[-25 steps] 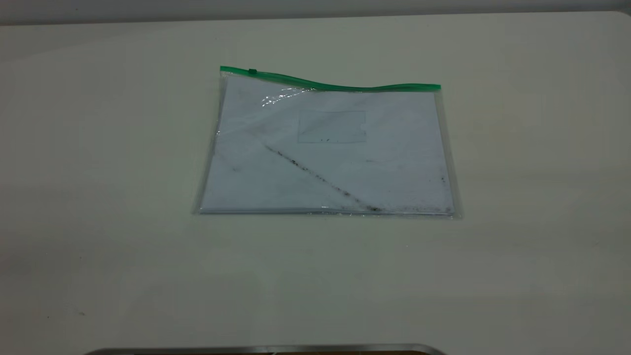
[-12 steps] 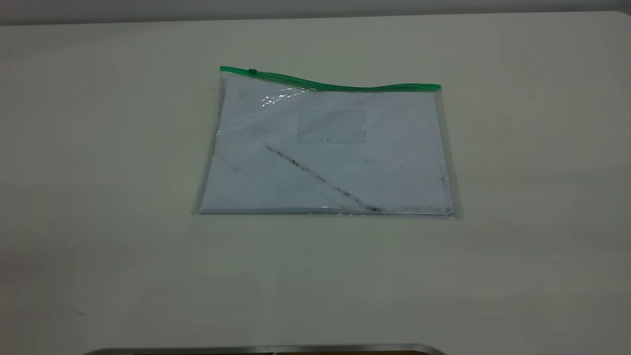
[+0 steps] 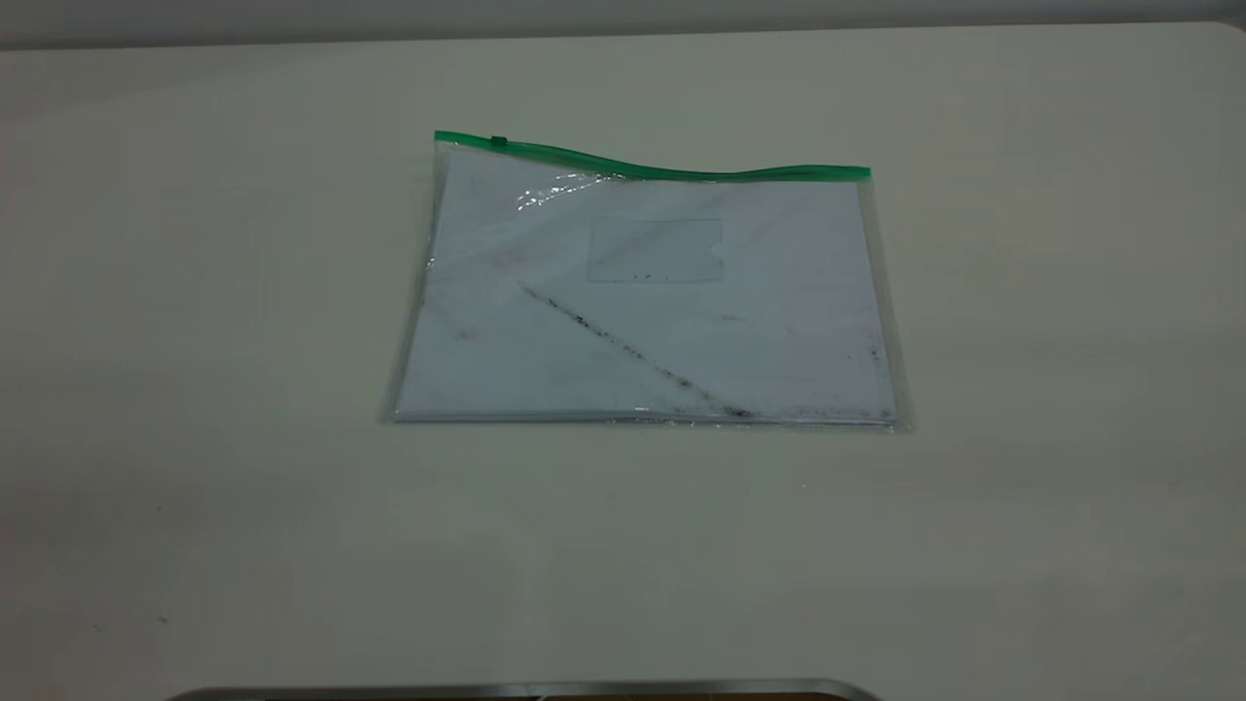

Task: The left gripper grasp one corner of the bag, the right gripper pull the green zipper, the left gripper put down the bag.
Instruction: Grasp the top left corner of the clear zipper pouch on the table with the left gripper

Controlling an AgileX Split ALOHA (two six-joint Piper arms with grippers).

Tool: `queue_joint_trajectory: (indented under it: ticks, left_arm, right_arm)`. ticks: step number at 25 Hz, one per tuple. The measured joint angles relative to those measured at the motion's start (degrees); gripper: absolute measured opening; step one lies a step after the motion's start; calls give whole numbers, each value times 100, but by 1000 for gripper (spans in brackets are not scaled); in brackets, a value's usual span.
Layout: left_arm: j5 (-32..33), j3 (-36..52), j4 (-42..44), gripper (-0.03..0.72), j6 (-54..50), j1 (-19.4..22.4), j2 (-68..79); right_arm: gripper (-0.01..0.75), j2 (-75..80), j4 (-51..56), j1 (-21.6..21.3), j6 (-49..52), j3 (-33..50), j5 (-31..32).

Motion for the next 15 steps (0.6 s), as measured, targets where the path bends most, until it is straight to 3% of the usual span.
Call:
queue_joint_trajectory:
  ticks: [6, 15]
  left_arm:
    - [-27, -6, 218, 397, -372, 0, 723]
    - [-1141, -468, 218, 411, -414, 5, 4328]
  right_arm:
    - [369, 1386, 581, 0, -561, -44, -103]
    - [391, 4485, 3145, 131, -3177, -64, -1986]
